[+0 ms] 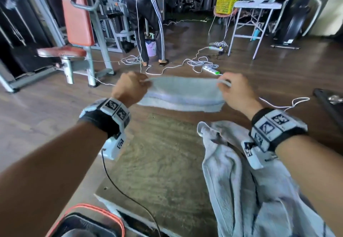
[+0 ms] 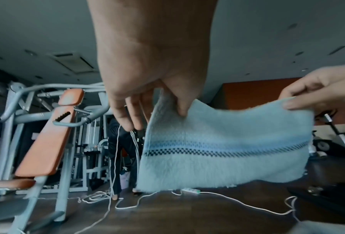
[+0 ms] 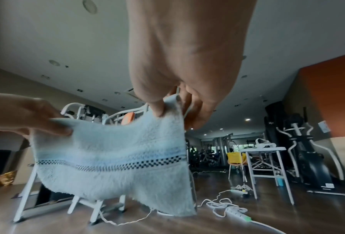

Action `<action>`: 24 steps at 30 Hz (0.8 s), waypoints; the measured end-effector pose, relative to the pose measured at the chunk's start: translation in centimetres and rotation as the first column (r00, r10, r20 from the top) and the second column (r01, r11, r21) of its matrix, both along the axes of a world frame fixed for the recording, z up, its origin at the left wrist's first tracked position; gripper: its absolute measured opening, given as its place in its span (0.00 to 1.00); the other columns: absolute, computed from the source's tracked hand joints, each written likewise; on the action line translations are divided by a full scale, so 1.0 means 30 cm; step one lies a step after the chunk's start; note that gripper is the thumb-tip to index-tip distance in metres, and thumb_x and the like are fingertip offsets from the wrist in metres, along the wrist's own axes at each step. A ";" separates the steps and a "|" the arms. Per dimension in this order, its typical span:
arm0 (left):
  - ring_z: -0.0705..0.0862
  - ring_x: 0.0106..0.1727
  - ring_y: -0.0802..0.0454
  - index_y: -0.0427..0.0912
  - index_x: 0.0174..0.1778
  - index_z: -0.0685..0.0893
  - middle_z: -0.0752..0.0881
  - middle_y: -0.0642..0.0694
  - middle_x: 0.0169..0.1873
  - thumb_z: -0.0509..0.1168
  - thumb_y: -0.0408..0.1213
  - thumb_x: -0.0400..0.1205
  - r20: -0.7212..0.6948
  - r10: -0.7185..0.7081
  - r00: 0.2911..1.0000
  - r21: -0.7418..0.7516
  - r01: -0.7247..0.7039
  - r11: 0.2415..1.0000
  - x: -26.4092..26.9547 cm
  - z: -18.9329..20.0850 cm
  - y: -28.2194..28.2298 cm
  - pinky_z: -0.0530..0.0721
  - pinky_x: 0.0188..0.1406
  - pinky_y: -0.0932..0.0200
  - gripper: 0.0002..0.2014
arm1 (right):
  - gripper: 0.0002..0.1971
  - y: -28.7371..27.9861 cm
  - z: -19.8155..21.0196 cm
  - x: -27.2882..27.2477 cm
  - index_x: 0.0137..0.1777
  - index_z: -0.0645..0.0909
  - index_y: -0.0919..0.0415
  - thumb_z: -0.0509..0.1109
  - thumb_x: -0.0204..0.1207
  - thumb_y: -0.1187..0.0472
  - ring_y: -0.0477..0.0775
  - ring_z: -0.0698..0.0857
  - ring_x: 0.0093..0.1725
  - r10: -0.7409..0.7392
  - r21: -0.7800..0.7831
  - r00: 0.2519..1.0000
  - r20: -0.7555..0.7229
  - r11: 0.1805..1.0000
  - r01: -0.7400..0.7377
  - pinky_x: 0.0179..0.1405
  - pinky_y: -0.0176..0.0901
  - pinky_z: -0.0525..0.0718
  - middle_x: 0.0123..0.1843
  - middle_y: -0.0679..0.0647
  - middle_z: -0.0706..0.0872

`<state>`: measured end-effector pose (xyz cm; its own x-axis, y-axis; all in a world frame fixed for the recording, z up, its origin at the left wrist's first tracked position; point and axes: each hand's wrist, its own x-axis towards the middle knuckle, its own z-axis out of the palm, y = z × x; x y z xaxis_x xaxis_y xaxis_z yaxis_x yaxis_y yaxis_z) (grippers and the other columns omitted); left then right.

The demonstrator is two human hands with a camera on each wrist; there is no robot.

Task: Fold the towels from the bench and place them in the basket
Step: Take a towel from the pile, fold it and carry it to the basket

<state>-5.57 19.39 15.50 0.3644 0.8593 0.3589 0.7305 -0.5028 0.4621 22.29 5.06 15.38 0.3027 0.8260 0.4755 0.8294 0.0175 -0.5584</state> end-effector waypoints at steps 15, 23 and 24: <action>0.91 0.33 0.40 0.51 0.50 0.91 0.92 0.42 0.34 0.61 0.36 0.79 0.164 0.086 0.983 -0.155 -0.060 0.986 -0.007 0.065 0.033 0.92 0.40 0.43 0.14 | 0.07 0.000 0.037 0.067 0.41 0.88 0.64 0.71 0.76 0.73 0.48 0.79 0.30 -0.107 -0.101 0.994 -0.014 0.989 0.105 0.27 0.31 0.71 0.31 0.55 0.83; 0.79 0.38 0.42 0.30 0.33 0.84 0.83 0.33 0.32 0.66 0.32 0.82 0.171 -0.079 0.982 0.043 0.073 0.996 -0.118 0.014 -0.096 0.75 0.38 0.58 0.13 | 0.04 -0.189 0.006 -0.007 0.49 0.83 0.68 0.67 0.83 0.69 0.55 0.77 0.39 -0.066 -0.124 0.997 -0.046 0.991 0.060 0.27 0.23 0.70 0.40 0.58 0.83; 0.76 0.39 0.46 0.31 0.32 0.83 0.82 0.35 0.32 0.67 0.34 0.83 0.204 -0.097 0.974 0.003 0.099 0.995 -0.138 0.006 -0.123 0.71 0.38 0.58 0.14 | 0.04 -0.217 0.000 -0.015 0.50 0.82 0.66 0.66 0.84 0.67 0.56 0.76 0.40 -0.071 -0.144 0.996 -0.061 0.988 0.062 0.28 0.26 0.71 0.41 0.58 0.82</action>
